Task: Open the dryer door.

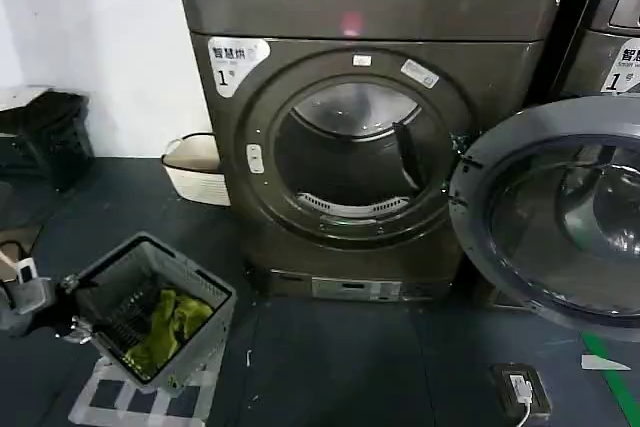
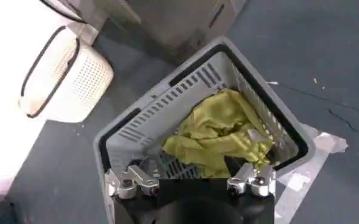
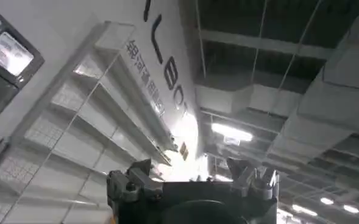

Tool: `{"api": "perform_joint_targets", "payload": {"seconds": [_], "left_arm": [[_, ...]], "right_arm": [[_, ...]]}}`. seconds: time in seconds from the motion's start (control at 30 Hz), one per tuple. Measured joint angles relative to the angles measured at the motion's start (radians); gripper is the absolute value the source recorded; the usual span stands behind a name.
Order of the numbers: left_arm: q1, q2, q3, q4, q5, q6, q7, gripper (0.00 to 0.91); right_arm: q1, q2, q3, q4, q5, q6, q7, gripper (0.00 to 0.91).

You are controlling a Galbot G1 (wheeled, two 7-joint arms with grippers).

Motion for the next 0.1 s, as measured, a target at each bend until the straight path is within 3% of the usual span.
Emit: {"api": "perform_joint_targets", "payload": {"seconds": [0.1], "left_arm": [[0.0, 0.001, -0.006, -0.004, 0.003, 0.001, 0.002, 0.907]], "right_arm": [[-0.003, 0.001, 0.007, -0.003, 0.0, 0.0, 0.0, 0.907]]}}
